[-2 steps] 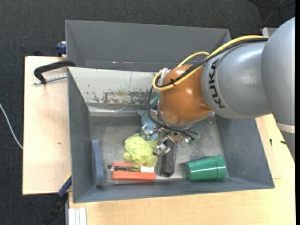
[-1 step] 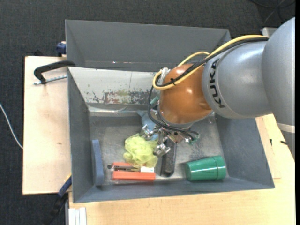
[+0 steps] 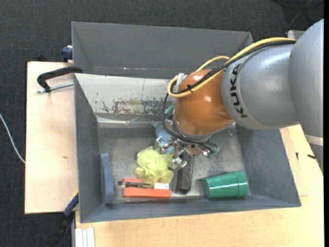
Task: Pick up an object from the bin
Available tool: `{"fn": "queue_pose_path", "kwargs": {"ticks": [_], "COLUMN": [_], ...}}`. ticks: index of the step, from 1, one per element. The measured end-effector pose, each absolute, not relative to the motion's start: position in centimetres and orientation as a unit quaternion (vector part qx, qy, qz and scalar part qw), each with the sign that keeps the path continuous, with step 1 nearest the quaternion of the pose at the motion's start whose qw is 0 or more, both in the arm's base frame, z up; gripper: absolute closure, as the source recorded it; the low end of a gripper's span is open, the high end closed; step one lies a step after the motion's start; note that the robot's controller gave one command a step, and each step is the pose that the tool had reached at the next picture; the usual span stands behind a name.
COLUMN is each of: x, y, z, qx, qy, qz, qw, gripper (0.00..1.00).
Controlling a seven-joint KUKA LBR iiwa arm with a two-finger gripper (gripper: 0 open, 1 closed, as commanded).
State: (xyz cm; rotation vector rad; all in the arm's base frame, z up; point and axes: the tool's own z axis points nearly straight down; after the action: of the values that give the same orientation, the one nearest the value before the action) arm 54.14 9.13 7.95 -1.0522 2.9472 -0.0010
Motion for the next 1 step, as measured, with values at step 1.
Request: {"fn": "queue_pose_path", "kwargs": {"ticks": [1], "x": [54.03], "y": [9.14], "z": [8.41], "qx": [-0.337], "qy": [0.942], "qz": [0.0], "qw": [0.003], "gripper": [1.0]}}
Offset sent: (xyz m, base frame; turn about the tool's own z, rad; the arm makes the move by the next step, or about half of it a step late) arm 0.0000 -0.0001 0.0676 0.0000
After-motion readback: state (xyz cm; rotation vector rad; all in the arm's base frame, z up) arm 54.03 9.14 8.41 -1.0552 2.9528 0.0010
